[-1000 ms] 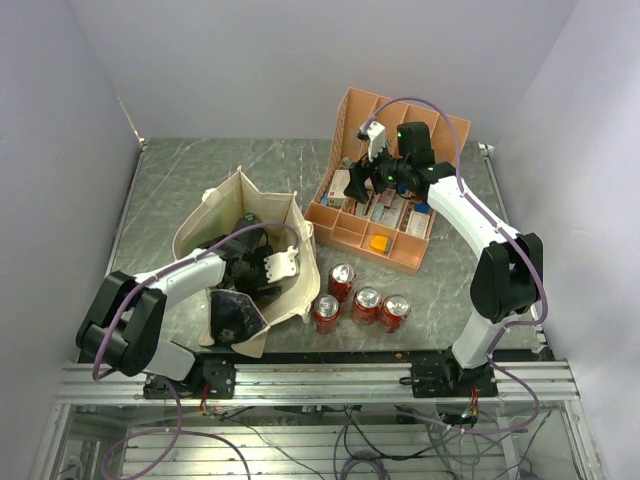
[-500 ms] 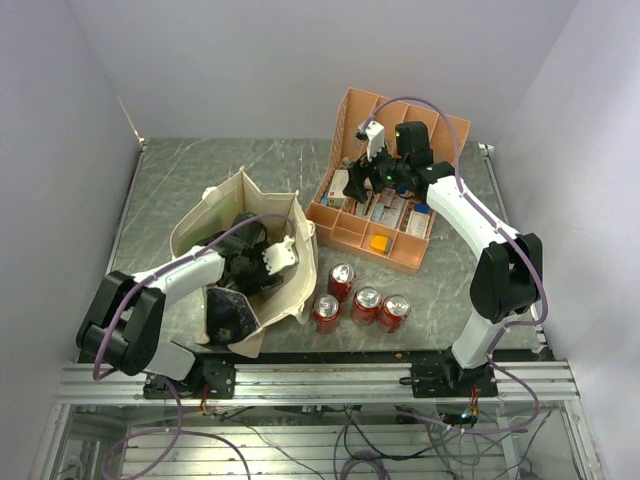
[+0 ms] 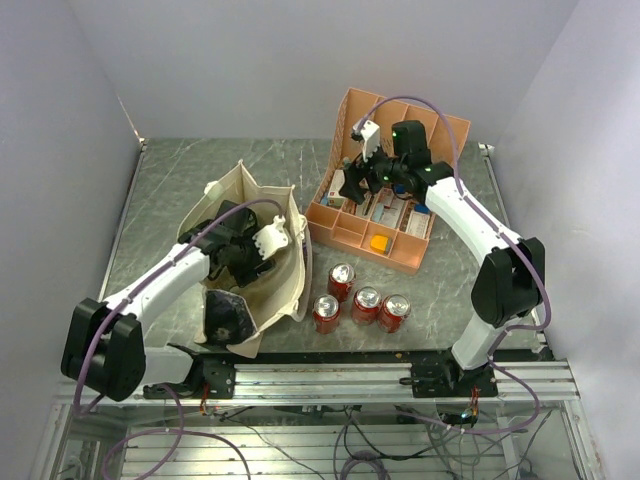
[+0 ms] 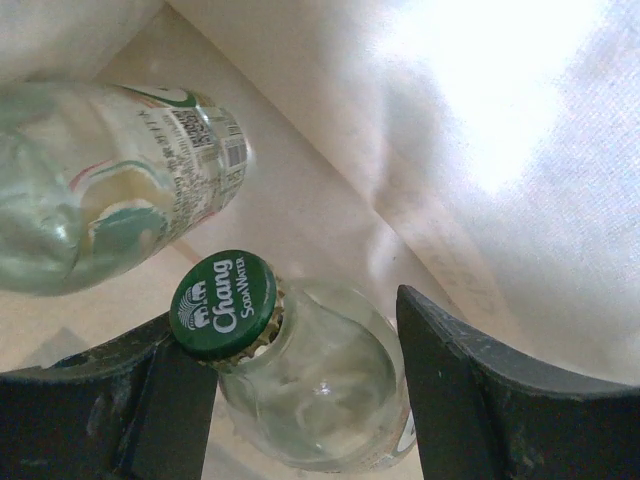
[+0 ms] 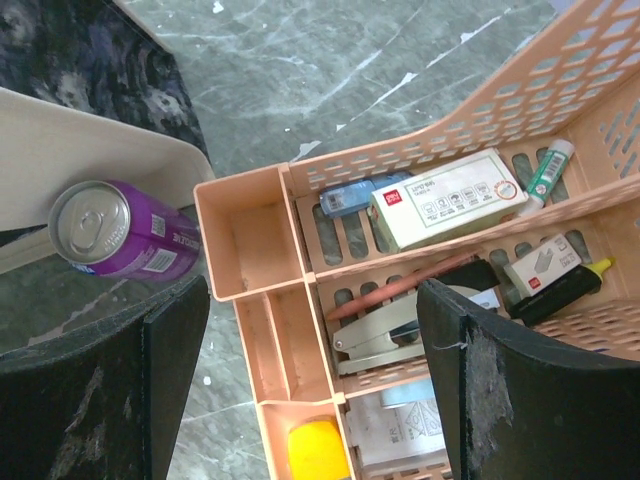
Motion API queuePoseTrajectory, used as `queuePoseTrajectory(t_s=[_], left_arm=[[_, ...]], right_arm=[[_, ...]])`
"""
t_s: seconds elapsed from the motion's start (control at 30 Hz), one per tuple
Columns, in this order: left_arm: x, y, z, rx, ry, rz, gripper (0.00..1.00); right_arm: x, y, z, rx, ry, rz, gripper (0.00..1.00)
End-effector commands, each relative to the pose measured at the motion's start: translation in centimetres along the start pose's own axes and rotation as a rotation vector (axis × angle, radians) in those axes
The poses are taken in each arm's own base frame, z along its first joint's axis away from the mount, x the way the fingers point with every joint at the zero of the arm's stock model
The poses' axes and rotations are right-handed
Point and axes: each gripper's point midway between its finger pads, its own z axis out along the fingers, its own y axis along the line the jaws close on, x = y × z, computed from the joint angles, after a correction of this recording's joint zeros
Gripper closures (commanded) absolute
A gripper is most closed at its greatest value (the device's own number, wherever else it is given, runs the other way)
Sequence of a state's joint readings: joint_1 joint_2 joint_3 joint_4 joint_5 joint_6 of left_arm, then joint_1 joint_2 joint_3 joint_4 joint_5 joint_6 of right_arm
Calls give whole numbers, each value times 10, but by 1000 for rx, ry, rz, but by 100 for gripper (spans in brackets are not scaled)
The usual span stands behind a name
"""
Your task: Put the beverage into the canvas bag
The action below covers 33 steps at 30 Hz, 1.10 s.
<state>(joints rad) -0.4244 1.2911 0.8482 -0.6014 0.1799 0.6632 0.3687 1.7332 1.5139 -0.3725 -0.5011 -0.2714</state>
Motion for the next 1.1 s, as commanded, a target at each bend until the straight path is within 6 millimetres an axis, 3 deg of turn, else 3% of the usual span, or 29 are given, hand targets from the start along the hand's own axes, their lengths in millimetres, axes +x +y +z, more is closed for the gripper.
queuePoseTrajectory(t_s=[0.0, 0.33, 0.67, 1.07], left_arm=[[-26, 23, -26, -70, -97, -18, 93], [-41, 30, -44, -82, -187, -34, 93], [-62, 22, -73, -25, -280, -50, 93], [-109, 35, -132, -47, -445, -149, 93]], right_arm=[[-30, 6, -12, -2, -55, -48, 16], [-39, 16, -12, -17, -69, -39, 16], [-41, 27, -15, -35, -76, -54, 16], [-88, 54, -21, -149, -134, -66, 16]])
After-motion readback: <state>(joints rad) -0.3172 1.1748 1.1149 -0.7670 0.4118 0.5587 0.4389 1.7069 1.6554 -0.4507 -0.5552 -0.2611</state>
